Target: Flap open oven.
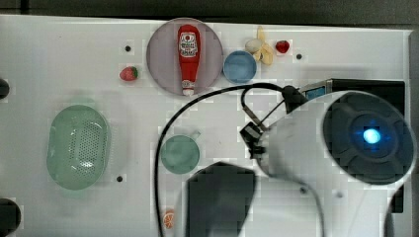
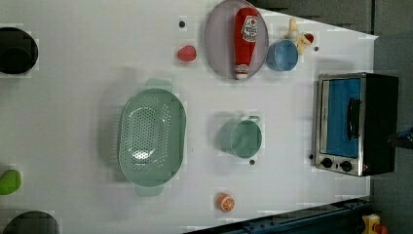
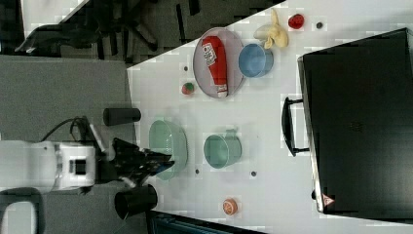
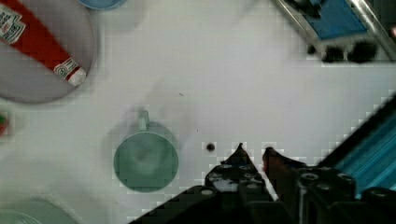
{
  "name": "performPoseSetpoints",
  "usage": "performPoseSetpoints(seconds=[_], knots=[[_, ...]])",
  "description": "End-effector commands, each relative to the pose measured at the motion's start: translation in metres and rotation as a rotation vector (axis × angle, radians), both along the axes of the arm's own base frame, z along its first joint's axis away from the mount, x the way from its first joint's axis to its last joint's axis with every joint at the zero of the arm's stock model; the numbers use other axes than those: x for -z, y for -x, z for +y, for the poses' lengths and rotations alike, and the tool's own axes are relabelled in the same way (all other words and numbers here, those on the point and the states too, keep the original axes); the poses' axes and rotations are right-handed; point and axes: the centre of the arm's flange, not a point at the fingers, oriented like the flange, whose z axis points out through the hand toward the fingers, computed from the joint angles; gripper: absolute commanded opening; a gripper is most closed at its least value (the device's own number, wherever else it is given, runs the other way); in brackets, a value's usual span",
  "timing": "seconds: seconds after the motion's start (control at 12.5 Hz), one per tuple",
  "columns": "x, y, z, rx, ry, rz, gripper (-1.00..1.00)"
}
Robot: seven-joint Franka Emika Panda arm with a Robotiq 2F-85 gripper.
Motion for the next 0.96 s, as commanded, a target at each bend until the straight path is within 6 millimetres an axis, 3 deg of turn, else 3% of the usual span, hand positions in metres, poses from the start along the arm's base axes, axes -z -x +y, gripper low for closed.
performPoseSetpoints(seconds=[0.08, 0.32, 0.56, 0.96], knots=[[0.021, -0.004, -0.049, -0.32, -0.014, -0.053, -0.65], [0.06, -0.006, -0.092, -0.54, 0.02, -0.092, -0.65], [0.108, 0.0, -0.127, -0.615, 0.042, -0.13, -0.65], [0.169, 0.0, -0.167, -0.724, 0.139, -0.193, -0.65]])
